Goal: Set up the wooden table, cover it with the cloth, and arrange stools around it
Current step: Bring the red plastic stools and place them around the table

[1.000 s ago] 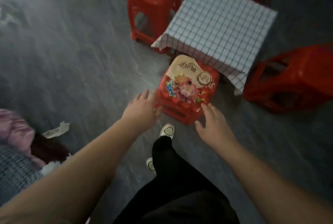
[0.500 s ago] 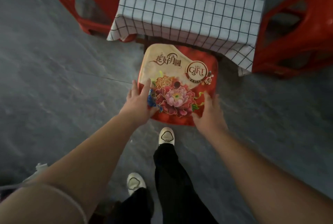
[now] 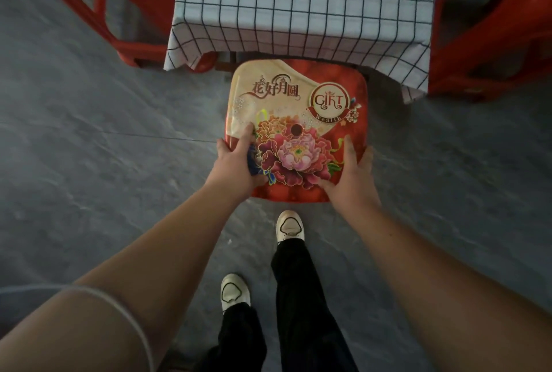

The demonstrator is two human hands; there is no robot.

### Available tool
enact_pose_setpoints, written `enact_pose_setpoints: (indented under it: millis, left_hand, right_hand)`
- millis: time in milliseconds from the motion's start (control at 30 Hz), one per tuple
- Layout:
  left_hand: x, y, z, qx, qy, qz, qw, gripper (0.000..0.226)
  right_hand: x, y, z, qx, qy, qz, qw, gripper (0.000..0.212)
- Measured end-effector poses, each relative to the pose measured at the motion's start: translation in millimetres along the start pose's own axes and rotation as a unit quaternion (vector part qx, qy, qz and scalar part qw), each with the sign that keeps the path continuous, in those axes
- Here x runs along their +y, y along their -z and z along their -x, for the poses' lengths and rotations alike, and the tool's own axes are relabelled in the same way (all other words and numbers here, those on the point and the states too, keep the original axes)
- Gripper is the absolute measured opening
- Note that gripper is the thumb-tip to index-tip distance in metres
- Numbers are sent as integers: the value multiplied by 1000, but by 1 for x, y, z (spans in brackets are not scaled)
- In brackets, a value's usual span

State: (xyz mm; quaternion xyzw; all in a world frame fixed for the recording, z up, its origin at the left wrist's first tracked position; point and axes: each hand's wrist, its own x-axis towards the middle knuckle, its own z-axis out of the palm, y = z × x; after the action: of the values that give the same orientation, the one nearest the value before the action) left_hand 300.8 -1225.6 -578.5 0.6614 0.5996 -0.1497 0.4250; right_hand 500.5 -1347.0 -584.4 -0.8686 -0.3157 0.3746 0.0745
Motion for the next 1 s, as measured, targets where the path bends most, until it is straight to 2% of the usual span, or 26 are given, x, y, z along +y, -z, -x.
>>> enact_pose_setpoints:
  millis: [267,533,1000]
  left_hand:
    - [-11,-8,8,19,-27,-48,998,116]
    - [-49,-30,68,-13,-25,-44,999,116]
    - [-107,-81,136,-14,-14,-20,1000,116]
  right_hand:
    - [3,-7,7,10,-9,30,999,115]
    - [34,-40,79,4,-11,-8,1000,118]
    - [73,-85,165,-18,-25,-17,999,114]
